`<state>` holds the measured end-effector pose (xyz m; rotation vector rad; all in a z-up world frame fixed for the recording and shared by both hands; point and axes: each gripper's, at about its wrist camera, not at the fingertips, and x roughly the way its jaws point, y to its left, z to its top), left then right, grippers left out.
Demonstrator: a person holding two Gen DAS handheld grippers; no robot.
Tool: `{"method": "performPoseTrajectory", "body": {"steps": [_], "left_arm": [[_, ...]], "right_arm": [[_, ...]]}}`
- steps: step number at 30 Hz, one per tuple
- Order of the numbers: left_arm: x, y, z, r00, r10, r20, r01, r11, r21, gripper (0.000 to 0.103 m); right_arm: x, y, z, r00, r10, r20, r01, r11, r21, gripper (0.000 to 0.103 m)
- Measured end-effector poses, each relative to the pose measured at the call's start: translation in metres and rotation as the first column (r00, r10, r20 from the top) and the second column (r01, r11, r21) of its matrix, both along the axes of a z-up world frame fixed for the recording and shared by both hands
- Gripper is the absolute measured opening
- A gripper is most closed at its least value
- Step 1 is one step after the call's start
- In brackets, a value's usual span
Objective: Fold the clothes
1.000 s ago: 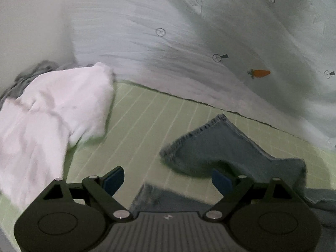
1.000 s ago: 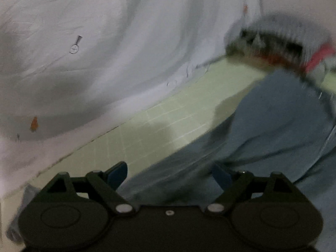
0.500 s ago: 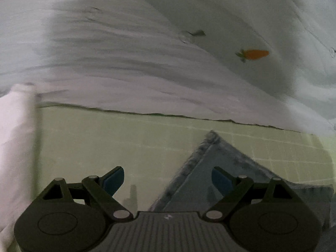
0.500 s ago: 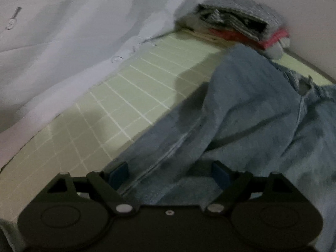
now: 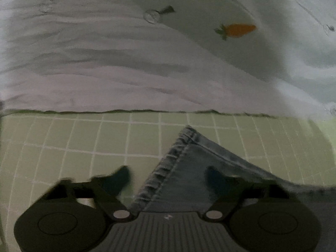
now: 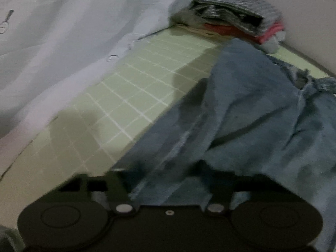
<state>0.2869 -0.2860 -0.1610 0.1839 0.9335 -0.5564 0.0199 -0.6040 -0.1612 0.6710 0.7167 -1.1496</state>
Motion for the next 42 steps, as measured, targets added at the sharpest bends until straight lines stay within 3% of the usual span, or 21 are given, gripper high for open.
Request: {"method": "performPoseTrajectory", "body": {"steps": [1, 3, 4, 12, 15, 19, 21, 22, 23, 24, 25, 26, 30, 33, 35, 36, 37, 38, 39, 40, 42], "left_arm": [[-0.001, -0.001, 0.001, 1.000, 0.009, 0.013, -0.009, 1.000, 0.015, 0.016], [0.001, 0.003, 0.003, 1.000, 0.029, 0.001, -0.029, 1.000, -0.001, 0.013], [0.002, 0.006, 0.005, 0.999, 0.046, 0.000, -0.046, 0.999, -0.009, 0.003], [0.009, 0.049, 0.056, 0.965, 0.221, 0.143, -0.217, 0.975, -0.046, 0.003], [0.014, 0.065, 0.075, 0.947, 0.274, 0.169, -0.261, 0.961, -0.097, 0.003], [0.026, 0.060, 0.073, 0.921, 0.320, 0.221, -0.305, 0.947, -0.100, 0.004], [0.030, 0.057, 0.069, 0.919, 0.335, 0.206, -0.325, 0.942, -0.084, 0.008], [0.033, 0.055, 0.067, 0.921, 0.338, 0.194, -0.329, 0.941, -0.077, 0.022], [0.033, 0.056, 0.065, 0.924, 0.339, 0.176, -0.331, 0.941, -0.075, 0.044], [0.031, 0.057, 0.064, 0.928, 0.339, 0.154, -0.330, 0.941, -0.077, 0.055], [0.027, 0.062, 0.063, 0.932, 0.338, 0.133, -0.331, 0.941, -0.075, 0.069], [0.020, 0.066, 0.059, 0.935, 0.338, 0.106, -0.333, 0.941, -0.060, 0.071], [0.001, 0.074, 0.034, 0.932, 0.362, -0.021, -0.362, 0.932, 0.019, 0.077], [-0.010, 0.081, 0.016, 0.906, 0.406, -0.122, -0.406, 0.914, 0.029, 0.078], [-0.016, 0.079, 0.011, 0.906, 0.406, -0.124, -0.408, 0.913, 0.005, 0.082], [-0.017, 0.075, 0.010, 0.915, 0.391, -0.102, -0.393, 0.920, 0.004, 0.081], [-0.018, 0.071, 0.010, 0.923, 0.374, -0.087, -0.375, 0.927, 0.011, 0.070], [-0.019, 0.067, 0.010, 0.929, 0.365, -0.067, -0.364, 0.931, 0.025, 0.042], [-0.020, 0.065, 0.011, 0.932, 0.359, -0.044, -0.357, 0.933, 0.045, 0.028], [-0.021, 0.062, 0.012, 0.936, 0.353, -0.021, -0.351, 0.934, 0.064, 0.023], [-0.022, 0.065, 0.013, 0.935, 0.355, -0.013, -0.353, 0.933, 0.077, 0.023]], "right_arm": [[-0.001, -0.001, 0.004, 1.000, 0.008, 0.028, -0.008, 1.000, -0.011, 0.017], [-0.005, -0.003, 0.014, 0.996, 0.025, 0.089, -0.022, 0.999, -0.040, 0.002], [-0.006, -0.004, 0.019, 0.992, 0.035, 0.119, -0.028, 0.998, -0.055, 0.002], [0.005, -0.037, 0.057, 0.950, 0.110, 0.294, -0.068, 0.986, -0.149, 0.002], [0.019, -0.061, 0.058, 0.926, 0.095, 0.366, -0.057, 0.992, -0.113, 0.002], [0.042, -0.083, 0.044, 0.931, 0.087, 0.354, -0.050, 0.992, -0.113, 0.005], [0.054, -0.094, 0.037, 0.934, 0.084, 0.346, -0.047, 0.992, -0.114, 0.017], [0.059, -0.094, 0.034, 0.943, 0.089, 0.320, -0.054, 0.991, -0.119, 0.031], [0.064, -0.089, 0.034, 0.950, 0.105, 0.295, -0.069, 0.989, -0.131, 0.042], [0.065, -0.082, 0.035, 0.952, 0.127, 0.279, -0.088, 0.985, -0.149, 0.062], [0.067, -0.071, 0.035, 0.952, 0.165, 0.259, -0.123, 0.978, -0.168, 0.073], [0.068, -0.060, 0.034, 0.950, 0.205, 0.236, -0.163, 0.969, -0.186, 0.079], [0.066, -0.014, 0.022, 0.942, 0.314, 0.121, -0.290, 0.940, -0.181, 0.087], [0.056, 0.020, 0.011, 0.925, 0.371, 0.081, -0.359, 0.923, -0.138, 0.090], [0.051, 0.039, 0.006, 0.916, 0.393, 0.075, -0.385, 0.917, -0.101, 0.091], [0.048, 0.048, 0.003, 0.912, 0.404, 0.073, -0.398, 0.913, -0.083, 0.091], [0.046, 0.056, 0.001, 0.906, 0.417, 0.070, -0.412, 0.909, -0.069, 0.091], [0.045, 0.063, 0.000, 0.901, 0.429, 0.067, -0.426, 0.903, -0.056, 0.091], [0.044, 0.068, 0.000, 0.896, 0.439, 0.061, -0.437, 0.898, -0.050, 0.092], [0.044, 0.073, 0.000, 0.892, 0.449, 0.053, -0.447, 0.894, -0.046, 0.092], [0.042, 0.078, 0.003, 0.886, 0.461, 0.050, -0.459, 0.887, -0.048, 0.092]]}}
